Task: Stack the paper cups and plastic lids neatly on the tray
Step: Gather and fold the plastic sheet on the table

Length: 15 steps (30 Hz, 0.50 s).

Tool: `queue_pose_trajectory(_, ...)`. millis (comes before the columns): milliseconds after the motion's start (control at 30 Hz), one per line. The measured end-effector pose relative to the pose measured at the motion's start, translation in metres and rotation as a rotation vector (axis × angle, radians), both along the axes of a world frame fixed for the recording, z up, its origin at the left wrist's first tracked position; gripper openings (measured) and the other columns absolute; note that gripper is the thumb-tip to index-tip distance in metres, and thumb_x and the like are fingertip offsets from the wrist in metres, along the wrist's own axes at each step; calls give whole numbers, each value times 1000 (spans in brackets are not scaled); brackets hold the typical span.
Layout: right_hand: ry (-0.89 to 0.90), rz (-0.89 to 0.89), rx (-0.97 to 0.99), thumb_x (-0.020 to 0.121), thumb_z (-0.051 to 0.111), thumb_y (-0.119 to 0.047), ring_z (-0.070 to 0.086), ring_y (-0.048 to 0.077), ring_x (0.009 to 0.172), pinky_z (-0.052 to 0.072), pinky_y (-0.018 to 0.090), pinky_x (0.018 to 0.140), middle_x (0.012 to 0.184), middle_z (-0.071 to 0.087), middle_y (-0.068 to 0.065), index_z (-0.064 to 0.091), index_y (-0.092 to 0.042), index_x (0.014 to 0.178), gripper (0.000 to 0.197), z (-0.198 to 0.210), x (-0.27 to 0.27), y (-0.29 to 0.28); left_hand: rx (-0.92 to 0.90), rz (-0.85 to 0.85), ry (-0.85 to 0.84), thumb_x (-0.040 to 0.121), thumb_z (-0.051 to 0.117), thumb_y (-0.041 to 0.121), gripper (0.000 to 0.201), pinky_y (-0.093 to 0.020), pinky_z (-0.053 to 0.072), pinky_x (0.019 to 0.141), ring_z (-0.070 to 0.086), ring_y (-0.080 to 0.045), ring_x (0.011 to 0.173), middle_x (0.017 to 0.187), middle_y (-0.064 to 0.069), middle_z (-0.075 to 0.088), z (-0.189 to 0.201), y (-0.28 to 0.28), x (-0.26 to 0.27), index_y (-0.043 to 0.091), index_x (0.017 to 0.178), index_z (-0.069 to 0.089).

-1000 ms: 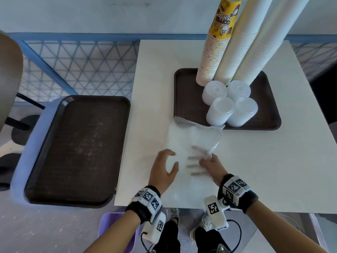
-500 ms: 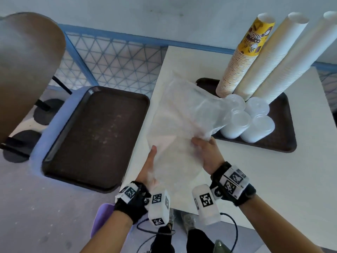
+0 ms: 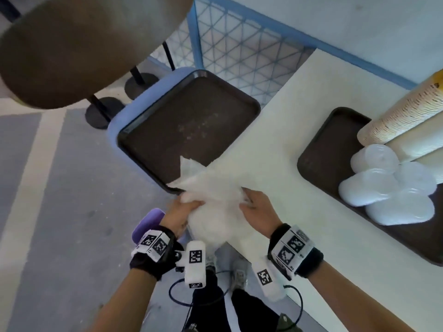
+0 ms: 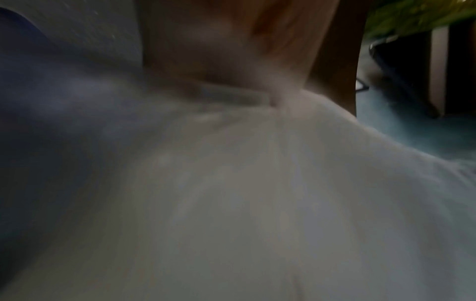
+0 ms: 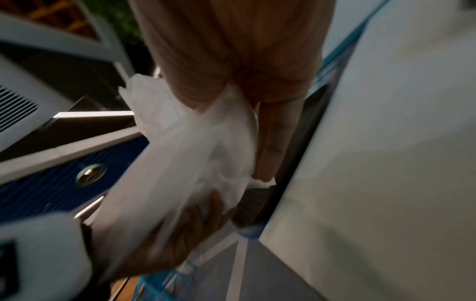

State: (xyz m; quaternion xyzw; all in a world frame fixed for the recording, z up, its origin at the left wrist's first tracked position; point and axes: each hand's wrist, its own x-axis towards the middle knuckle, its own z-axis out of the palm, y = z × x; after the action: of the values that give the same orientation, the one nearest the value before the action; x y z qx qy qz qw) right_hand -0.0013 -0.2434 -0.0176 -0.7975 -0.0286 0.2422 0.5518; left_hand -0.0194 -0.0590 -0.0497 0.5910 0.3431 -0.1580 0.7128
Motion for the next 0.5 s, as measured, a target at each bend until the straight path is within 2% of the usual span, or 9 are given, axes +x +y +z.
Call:
queue_pose_trajectory(33,-37,58,-24,82,39,15,56,-6,80,42,3,68,93,65,-10,61,-10,113,46,-1,-1,13,8,63,-22,89,51,-2,17,-25,50,62,64,-16,73,71,4,69,2,10,-6,11,96,58)
queue_pose_trajectory(100,-81,153,-52,80,39,13,55,10,105,43,14,86,118,62,5,56,-7,124,51,-7,-3,39,-29,172,-86,94,42,9,22,-24,48,62,63,-11,70,62,11,68,13,30,-18,22,87,58)
queue_pose_trajectory(167,-105,217,-38,80,46,10,56,12,101,40,12,79,114,65,7,61,-8,117,44,-15,-4,64,-193,283,-165,93,37,20,37,-22,53,59,65,-10,67,60,11,70,21,50,-29,22,75,69)
queue_pose_trajectory(233,-109,278,-14,79,56,6,60,16,98,43,13,77,109,67,7,63,-10,111,36,-19,-6,92,-268,349,-226,96,34,33,38,-21,54,67,66,-11,84,83,3,73,23,70,-35,19,96,70)
queue_pose_trajectory(267,-109,315,-27,78,60,2,61,19,99,46,19,81,109,67,7,62,-11,110,35,-21,-6,105,-244,379,-237,93,40,44,39,-25,54,74,65,-13,92,94,1,72,21,80,-38,17,110,63)
queue_pose_trajectory(333,-117,411,-72,77,63,-3,61,26,103,49,32,87,111,66,9,61,-9,111,34,-23,-6,131,-147,390,-275,75,61,59,61,-28,53,77,66,-12,93,102,-1,71,15,103,-44,14,115,57)
queue_pose_trajectory(367,-121,467,-91,77,62,-3,60,29,104,49,34,88,112,64,12,60,-7,111,34,-24,-7,144,-65,362,-276,71,67,58,63,-30,53,79,66,-13,94,104,-2,69,13,111,-48,13,115,57)
queue_pose_trajectory(433,-140,571,-163,81,59,-5,58,31,105,45,32,87,114,60,18,59,0,110,29,-30,-8,171,76,286,-273,82,65,36,41,-26,53,82,64,-10,94,104,0,68,5,126,-58,14,115,55)
queue_pose_trajectory(500,-161,679,-300,85,56,-11,56,32,105,41,33,83,114,57,22,58,4,102,23,-36,-12,197,190,236,-250,88,59,7,22,-13,51,71,64,-3,80,90,7,68,-4,139,-66,12,109,54)
